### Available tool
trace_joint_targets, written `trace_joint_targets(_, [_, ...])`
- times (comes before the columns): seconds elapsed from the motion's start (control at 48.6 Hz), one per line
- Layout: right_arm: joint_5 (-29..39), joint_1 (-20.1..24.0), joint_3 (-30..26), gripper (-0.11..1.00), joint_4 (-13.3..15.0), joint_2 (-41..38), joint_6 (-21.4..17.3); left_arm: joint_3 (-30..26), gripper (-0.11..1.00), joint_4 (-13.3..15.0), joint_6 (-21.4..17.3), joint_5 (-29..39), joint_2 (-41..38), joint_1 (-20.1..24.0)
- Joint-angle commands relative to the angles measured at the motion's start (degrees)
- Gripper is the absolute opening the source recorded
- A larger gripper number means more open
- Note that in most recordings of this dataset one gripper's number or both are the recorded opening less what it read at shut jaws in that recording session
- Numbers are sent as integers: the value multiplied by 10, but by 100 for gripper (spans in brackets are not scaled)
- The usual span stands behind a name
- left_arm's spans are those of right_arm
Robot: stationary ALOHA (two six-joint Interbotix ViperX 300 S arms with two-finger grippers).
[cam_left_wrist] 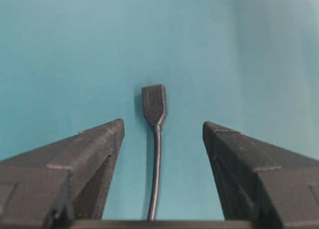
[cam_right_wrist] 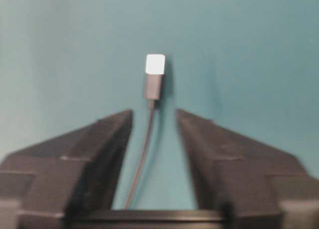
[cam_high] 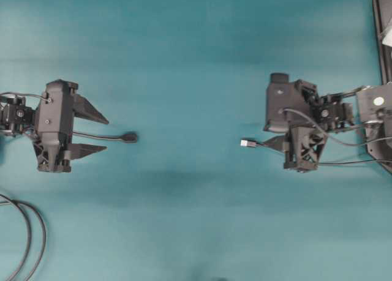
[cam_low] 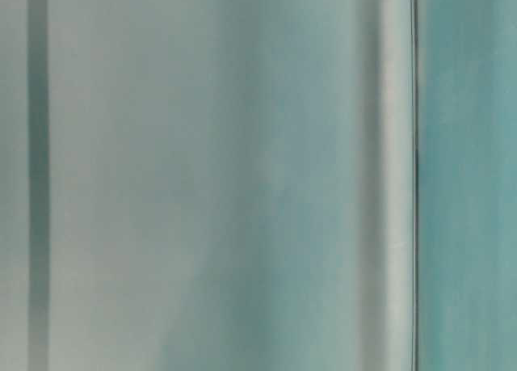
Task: Insert the USB using both arms.
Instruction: 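Close the right gripper on the male USB plug and left on the socket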
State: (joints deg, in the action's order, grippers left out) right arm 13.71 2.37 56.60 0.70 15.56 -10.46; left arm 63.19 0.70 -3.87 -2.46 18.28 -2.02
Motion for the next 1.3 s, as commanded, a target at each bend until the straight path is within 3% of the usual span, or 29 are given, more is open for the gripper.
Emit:
trace_joint_targets(0.0, [-5,1,-21,52,1,-19,0,-6,75,3,-2,-6,-1,1])
trace_joint_targets(0.391, [-5,3,-55,50,1,-98,-1,-11,77,2,5,-4,-4,1])
trace_joint_targets(1.275, [22,17,-71,49,7,-155,-4,-10,76,2,2,-1,-4,1])
